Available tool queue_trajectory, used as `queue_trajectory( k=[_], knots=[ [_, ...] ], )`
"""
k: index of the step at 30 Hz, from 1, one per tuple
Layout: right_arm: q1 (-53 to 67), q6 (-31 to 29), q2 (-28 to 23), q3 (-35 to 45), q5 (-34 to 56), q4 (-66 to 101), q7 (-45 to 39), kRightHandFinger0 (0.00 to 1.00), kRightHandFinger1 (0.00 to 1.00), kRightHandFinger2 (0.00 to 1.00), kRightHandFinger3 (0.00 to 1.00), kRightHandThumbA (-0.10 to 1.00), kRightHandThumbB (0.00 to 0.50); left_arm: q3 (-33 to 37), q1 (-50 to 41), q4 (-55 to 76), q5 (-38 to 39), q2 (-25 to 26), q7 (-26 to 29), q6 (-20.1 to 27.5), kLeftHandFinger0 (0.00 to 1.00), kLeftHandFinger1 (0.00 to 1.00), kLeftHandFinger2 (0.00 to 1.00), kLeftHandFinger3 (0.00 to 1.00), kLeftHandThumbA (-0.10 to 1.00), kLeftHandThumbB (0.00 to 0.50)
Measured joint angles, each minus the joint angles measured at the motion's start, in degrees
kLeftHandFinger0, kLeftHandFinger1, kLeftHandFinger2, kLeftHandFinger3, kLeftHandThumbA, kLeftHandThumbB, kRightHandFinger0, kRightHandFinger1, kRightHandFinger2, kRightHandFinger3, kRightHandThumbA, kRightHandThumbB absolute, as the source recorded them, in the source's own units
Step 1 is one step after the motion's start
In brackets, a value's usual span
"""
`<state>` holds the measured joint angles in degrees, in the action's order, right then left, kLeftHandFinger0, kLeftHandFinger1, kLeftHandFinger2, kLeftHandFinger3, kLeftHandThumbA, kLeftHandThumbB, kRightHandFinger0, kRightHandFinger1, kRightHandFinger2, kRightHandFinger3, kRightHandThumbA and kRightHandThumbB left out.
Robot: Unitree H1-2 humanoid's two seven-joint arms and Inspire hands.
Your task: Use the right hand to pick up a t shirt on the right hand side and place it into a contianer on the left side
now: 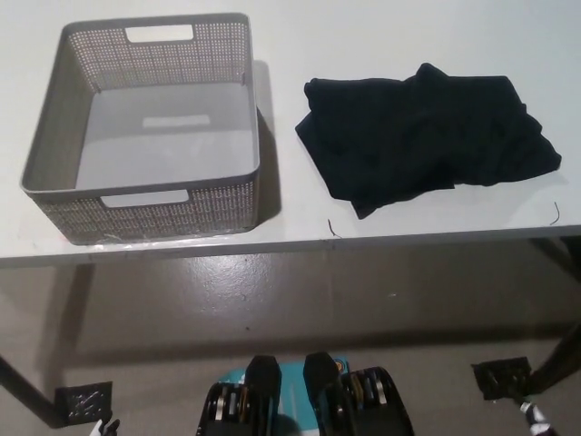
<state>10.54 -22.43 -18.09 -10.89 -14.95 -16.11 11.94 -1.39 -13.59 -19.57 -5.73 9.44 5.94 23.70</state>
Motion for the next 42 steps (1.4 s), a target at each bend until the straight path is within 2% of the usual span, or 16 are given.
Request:
queue_trajectory(
  k=[3, 5, 8, 9, 11, 13, 17, 18, 22, 26, 31, 33, 37, 38, 40, 42],
  knots=[
    [0.25, 0.1, 0.07, 2.68, -3.28, 6.48, 1.35, 1.0, 1.0, 1.0, 1.0, 0.85, 0.29, 0.29, -0.29, 0.02, -0.01, 0.29, 0.23, 0.3, 0.92, 1.0, 1.0, 1.0, 1.0, 0.24],
    [-0.35, 0.38, 0.18, 4.91, -6.34, 10.73, 2.58, 1.0, 1.0, 1.0, 1.0, 0.8, 0.327, 0.44, -0.36, 0.05, 0.0, 0.4, 0.42, 0.37, 0.93, 1.0, 1.0, 1.0, 1.0, 0.245],
    [-2.27, 1.04, 0.29, 6.94, -9.6, 13.79, 3.87, 1.0, 1.0, 1.0, 1.0, 0.79, 0.346, 0.6, -0.43, 0.04, 0.05, 0.4, 0.48, 0.4, 0.95, 1.0, 1.0, 1.0, 1.0, 0.248],
    [-3.51, 1.34, 0.29, 7.6, -10.9, 14.81, 4.18, 1.0, 1.0, 1.0, 1.0, 0.84, 0.356, 0.67, -0.41, 0.05, 0.1, 0.4, 0.47, 0.41, 0.99, 1.0, 1.0, 1.0, 1.0, 0.233],
    [-5.93, 1.88, 0.22, 8.53, -13.42, 16.3, 4.57, 1.0, 1.0, 1.0, 1.0, 0.96, 0.378, 0.77, -0.37, 0.06, 0.16, 0.41, 0.48, 0.43, 1.0, 1.0, 1.0, 1.0, 1.0, 0.222],
    [-8.86, 2.6, -0.25, 8.96, -15.89, 17.15, 4.66, 1.0, 1.0, 1.0, 1.0, 0.97, 0.398, 0.93, -0.34, 0.06, 0.15, 0.45, 0.48, 0.43, 1.0, 1.0, 1.0, 1.0, 1.0, 0.217],
    [-14.67, 4.2, -2.0, 9.26, -20.53, 18.4, 4.49, 1.0, 1.0, 1.0, 1.0, 0.97, 0.444, 1.05, -0.21, 0.05, 0.19, 0.52, 0.46, 0.44, 0.98, 1.0, 1.0, 1.0, 1.0, 0.246],
    [-15.97, 4.64, -2.46, 9.33, -21.39, 18.71, 4.38, 1.0, 1.0, 1.0, 1.0, 0.95, 0.458, 1.09, -0.12, 0.06, 0.19, 0.55, 0.45, 0.44, 0.98, 1.0, 1.0, 1.0, 1.0, 0.24],
    [-21.94, 7.92, -4.86, 9.48, -26.59, 21.47, 2.65, 1.0, 1.0, 1.0, 1.0, 0.89, 0.488, 1.54, 0.45, 0.06, 0.18, 0.77, 0.43, 0.53, 1.0, 1.0, 1.0, 1.0, 1.0, 0.273],
    [-26.35, 10.54, -6.8, 8.87, -31.55, 21.42, 1.4, 1.0, 1.0, 1.0, 1.0, 0.9, 0.493, 1.61, 0.77, 0.06, 0.37, 0.86, 0.31, 0.57, 1.0, 1.0, 1.0, 1.0, 1.0, 0.299],
    [-30.32, 12.83, -9.05, 6.18, -37.18, 17.77, 0.35, 1.0, 1.0, 1.0, 1.0, 0.9, 0.5, 1.62, 0.56, 0.05, 0.29, 1.0, 0.31, 0.66, 1.0, 1.0, 1.0, 1.0, 1.0, 0.289],
    [-31.42, 13.48, -9.99, 5.16, -38.82, 16.14, -0.27, 1.0, 1.0, 1.0, 1.0, 0.92, 0.483, 1.68, 0.52, 0.05, 0.2, 1.13, 0.33, 0.73, 0.99, 1.0, 1.0, 1.0, 1.0, 0.266],
    [-33.12, 14.11, -11.98, 2.36, -41.64, 13.12, -1.47, 1.0, 1.0, 1.0, 1.0, 0.99, 0.488, 1.81, 0.4, 0.14, 0.17, 1.54, 0.31, 0.76, 1.0, 1.0, 1.0, 1.0, 1.0, 0.273],
    [-33.28, 14.13, -12.26, 1.95, -41.97, 12.64, -1.6, 1.0, 1.0, 1.0, 1.0, 1.0, 0.481, 1.82, 0.39, 0.19, 0.18, 1.61, 0.29, 0.76, 1.0, 1.0, 1.0, 1.0, 1.0, 0.29],
    [-33.47, 14.28, -12.68, 1.15, -42.76, 12.06, -2.06, 1.0, 1.0, 1.0, 1.0, 0.95, 0.486, 1.83, 0.4, 0.24, 0.32, 1.66, 0.04, 0.77, 1.0, 1.0, 1.0, 1.0, 1.0, 0.286],
    [-33.63, 14.33, -12.85, 0.33, -43.42, 11.68, -2.51, 1.0, 1.0, 1.0, 1.0, 0.96, 0.477, 1.86, 0.43, 0.24, 0.46, 1.67, -0.26, 0.78, 1.0, 1.0, 1.0, 1.0, 1.0, 0.286]
  ],
)
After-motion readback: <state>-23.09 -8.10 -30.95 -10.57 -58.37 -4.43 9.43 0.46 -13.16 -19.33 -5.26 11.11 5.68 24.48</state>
